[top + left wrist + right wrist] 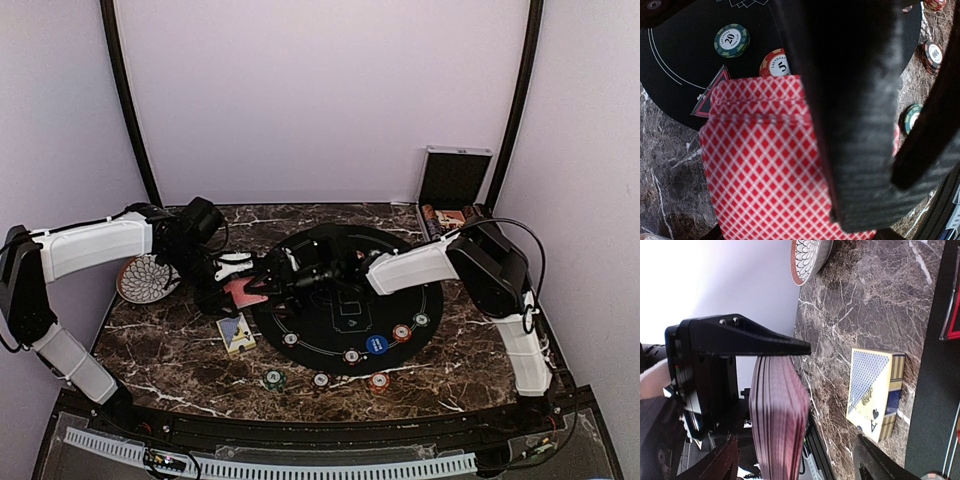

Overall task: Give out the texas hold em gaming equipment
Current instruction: Pass from the left arm to the right, then pass from the right arm to the left

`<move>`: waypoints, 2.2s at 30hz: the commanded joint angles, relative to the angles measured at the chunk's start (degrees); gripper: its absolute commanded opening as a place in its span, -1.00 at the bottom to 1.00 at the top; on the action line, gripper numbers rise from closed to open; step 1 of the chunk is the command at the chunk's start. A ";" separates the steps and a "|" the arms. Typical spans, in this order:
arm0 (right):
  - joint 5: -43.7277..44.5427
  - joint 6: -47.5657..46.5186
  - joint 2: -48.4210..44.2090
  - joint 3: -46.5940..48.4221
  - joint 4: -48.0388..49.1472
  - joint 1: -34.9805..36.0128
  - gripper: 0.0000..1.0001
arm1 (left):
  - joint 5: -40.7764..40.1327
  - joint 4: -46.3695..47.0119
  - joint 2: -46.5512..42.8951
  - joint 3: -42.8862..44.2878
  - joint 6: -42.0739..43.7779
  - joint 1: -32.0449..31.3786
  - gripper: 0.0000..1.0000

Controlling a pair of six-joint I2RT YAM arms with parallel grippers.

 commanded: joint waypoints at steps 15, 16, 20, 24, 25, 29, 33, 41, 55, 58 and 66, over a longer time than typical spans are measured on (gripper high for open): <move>-2.92 12.97 6.24 3.41 19.09 -0.41 -0.25 | 1.49 -1.26 1.71 4.10 -0.97 -0.96 -1.00; -2.93 13.42 6.26 3.27 19.85 -0.37 -0.33 | 1.43 -1.22 1.86 4.15 -0.97 -0.98 -1.00; -3.05 13.81 5.87 2.61 20.55 -0.52 -0.67 | 0.73 -1.15 2.40 4.93 -1.01 -1.06 -0.94; -3.06 13.51 4.82 1.15 20.74 -0.90 -0.89 | -0.16 -0.55 2.07 5.54 -1.39 -1.06 0.43; -2.98 13.41 4.50 0.68 20.75 -1.00 -0.92 | -0.21 -0.31 1.52 5.53 -1.34 -1.06 0.70; -2.93 13.20 3.37 -0.73 21.15 -1.31 -1.00 | -0.84 0.97 -0.72 5.83 -1.61 -1.09 0.97; -3.38 12.93 2.68 -1.07 21.21 -1.40 -1.00 | -2.47 6.95 -5.56 4.25 -2.45 -1.10 0.98; -3.01 8.31 0.21 -2.39 15.65 -1.55 -1.00 | -5.64 6.89 -12.27 4.33 -7.41 -0.95 0.98; 0.11 2.14 -3.95 -1.80 7.76 -1.56 -1.00 | 4.48 14.74 -21.96 -6.40 -0.21 0.51 0.97; 0.31 2.38 -4.22 -1.93 8.30 -1.51 -1.00 | 4.75 15.55 -21.85 -9.15 0.59 0.49 0.98; 0.14 3.85 -4.69 -1.52 10.24 -1.29 -1.00 | 1.52 17.03 -15.49 -9.19 3.01 -0.43 0.98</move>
